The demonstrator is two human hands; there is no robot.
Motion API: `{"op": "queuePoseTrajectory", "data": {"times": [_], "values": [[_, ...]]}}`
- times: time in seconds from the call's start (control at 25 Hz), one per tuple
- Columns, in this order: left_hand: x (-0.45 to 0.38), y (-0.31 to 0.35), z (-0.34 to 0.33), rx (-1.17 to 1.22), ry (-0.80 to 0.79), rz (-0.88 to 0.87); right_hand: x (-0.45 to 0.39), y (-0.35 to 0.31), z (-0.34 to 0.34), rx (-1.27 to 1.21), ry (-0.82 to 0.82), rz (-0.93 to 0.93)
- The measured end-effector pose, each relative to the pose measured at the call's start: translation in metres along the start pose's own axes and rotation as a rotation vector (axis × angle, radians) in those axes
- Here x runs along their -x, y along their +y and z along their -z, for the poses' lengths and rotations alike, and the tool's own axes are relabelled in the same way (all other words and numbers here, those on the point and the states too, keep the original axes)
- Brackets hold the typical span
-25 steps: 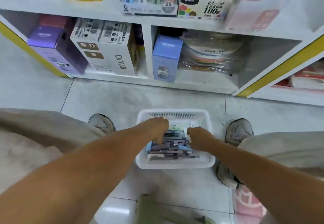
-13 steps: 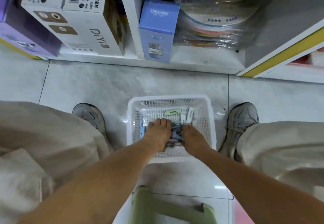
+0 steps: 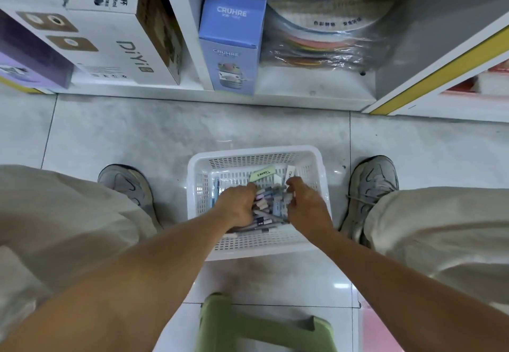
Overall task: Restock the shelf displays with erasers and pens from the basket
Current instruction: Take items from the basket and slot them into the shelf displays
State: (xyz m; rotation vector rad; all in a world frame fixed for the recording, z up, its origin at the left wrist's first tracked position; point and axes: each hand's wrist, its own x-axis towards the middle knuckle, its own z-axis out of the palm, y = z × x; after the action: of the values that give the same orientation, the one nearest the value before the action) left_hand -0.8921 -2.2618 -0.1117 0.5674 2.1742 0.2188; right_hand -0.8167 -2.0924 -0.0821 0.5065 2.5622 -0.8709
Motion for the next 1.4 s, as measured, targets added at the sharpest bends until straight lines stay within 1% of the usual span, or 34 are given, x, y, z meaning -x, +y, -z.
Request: {"op": "queuePoseTrajectory", "data": {"times": [0.08,0.16,0.28,0.32,0.4,0.48,0.52,0.56,0.6,0.64,0.76,0.88,1.04,1.16,1.28,1.4], "values": [[-0.002,-0.003,0.009,0.112,-0.047,0.021,-0.005,-0.002,0.009,-0.039,0.120,-0.054],[-0.002,-0.005,0.014,0.239,-0.084,0.030,-0.012,-0.003,0.015,-0.104,0.127,-0.105],[0.003,-0.007,0.026,0.396,-0.112,0.031,-0.016,0.000,0.019,-0.191,0.040,-0.140],[0.006,-0.008,0.030,0.443,-0.138,0.031,-0.017,0.000,0.021,-0.277,0.008,-0.186],[0.013,-0.008,0.038,0.482,-0.200,0.032,-0.020,-0.001,0.027,-0.535,-0.084,-0.273],[0.019,-0.007,0.046,0.490,-0.228,0.026,-0.023,-0.004,0.040,-0.774,-0.199,-0.266],[0.022,-0.005,0.049,0.502,-0.223,0.019,-0.025,-0.006,0.049,-0.843,-0.267,-0.243],[0.025,-0.004,0.053,0.520,-0.212,0.009,-0.026,-0.009,0.058,-0.857,-0.324,-0.209],[0.027,-0.004,0.057,0.539,-0.201,0.000,-0.027,-0.012,0.068,-0.820,-0.353,-0.173],[0.031,-0.004,0.061,0.557,-0.193,-0.009,-0.030,-0.014,0.079,-0.761,-0.353,-0.139],[0.045,-0.008,0.074,0.635,-0.195,-0.002,-0.033,-0.016,0.117,-0.597,-0.285,-0.088],[0.061,-0.007,0.090,0.689,-0.200,-0.007,-0.031,-0.017,0.152,-0.539,-0.309,-0.088],[0.087,0.009,0.134,0.764,-0.094,-0.021,-0.015,-0.039,0.200,-0.650,-0.316,-0.043],[0.114,0.029,0.177,0.908,-0.103,-0.108,0.002,-0.067,0.240,-0.756,-0.308,0.050],[0.150,0.051,0.222,1.024,-0.072,-0.175,0.025,-0.106,0.286,-0.735,-0.212,0.226],[0.183,0.077,0.270,1.061,0.004,-0.239,0.046,-0.143,0.335,-0.751,-0.028,0.401]]}}
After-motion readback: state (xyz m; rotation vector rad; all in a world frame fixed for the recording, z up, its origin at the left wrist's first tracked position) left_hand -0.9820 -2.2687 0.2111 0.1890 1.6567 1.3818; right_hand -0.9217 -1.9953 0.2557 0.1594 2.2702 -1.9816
